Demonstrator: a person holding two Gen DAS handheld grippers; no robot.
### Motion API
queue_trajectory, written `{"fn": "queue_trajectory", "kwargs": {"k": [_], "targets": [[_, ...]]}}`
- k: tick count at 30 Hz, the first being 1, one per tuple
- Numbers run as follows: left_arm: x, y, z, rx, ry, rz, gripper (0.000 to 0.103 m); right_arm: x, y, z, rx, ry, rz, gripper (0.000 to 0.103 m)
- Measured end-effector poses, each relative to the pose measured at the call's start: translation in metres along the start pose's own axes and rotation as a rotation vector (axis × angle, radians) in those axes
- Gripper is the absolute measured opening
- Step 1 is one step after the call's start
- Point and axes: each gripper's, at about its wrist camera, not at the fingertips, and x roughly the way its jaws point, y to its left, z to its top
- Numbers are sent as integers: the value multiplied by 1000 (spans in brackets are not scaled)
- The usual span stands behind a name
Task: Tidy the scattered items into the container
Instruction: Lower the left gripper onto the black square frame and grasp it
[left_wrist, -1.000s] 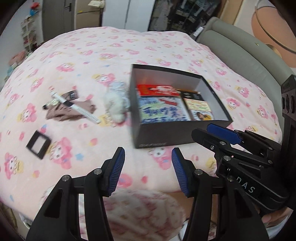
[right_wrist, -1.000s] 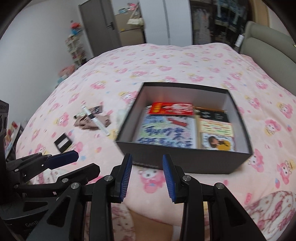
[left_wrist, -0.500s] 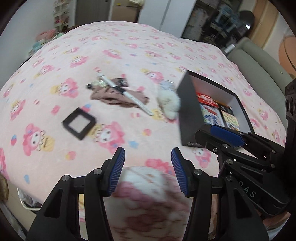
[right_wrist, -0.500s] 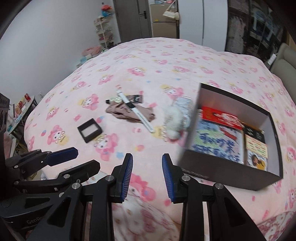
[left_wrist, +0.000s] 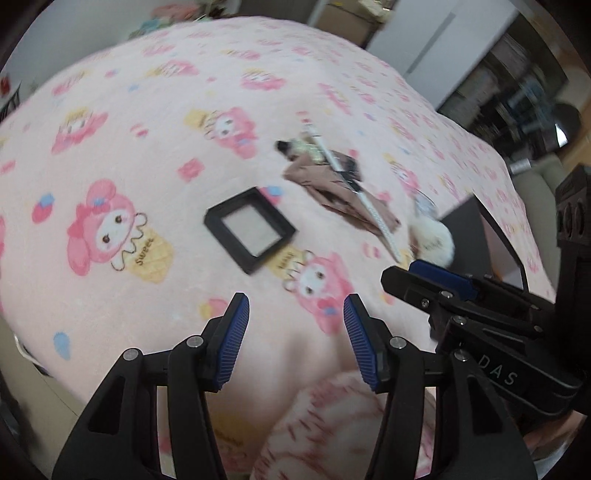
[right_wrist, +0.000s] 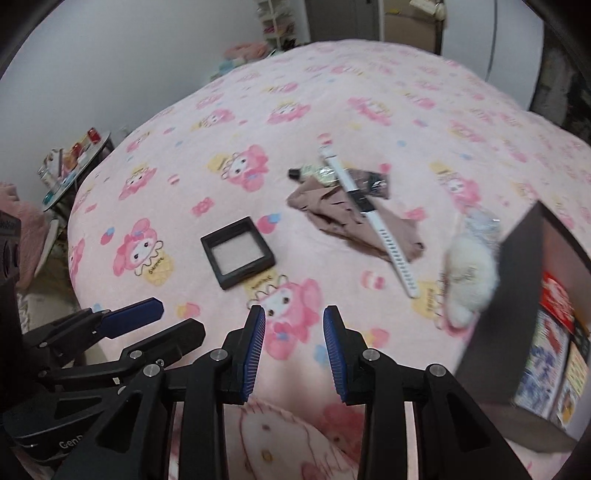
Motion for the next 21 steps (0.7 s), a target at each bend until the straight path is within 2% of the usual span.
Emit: {"fn": "queue_trajectory", "kwargs": {"k": [5,11,14,17,20,21], "targets": [[30,37,20,-124,12,37,55,41,-4,26,-18,58,22,30],[60,67,36,-236,25,-1,53,99,-10,51,-51,159,79,30],[67,71,40,-256,26,-24,49,125,-11,57,-45,206,142,30],[75,71,41,-250,42,-16,42,136,-8,60,-34,209,192,30],[82,68,41,-251,68,-43,30,145,-4,61,-23,236,223,30],[82,67,40,-250,76,-39,29,147,-2,60,-27,244,233,27]]}}
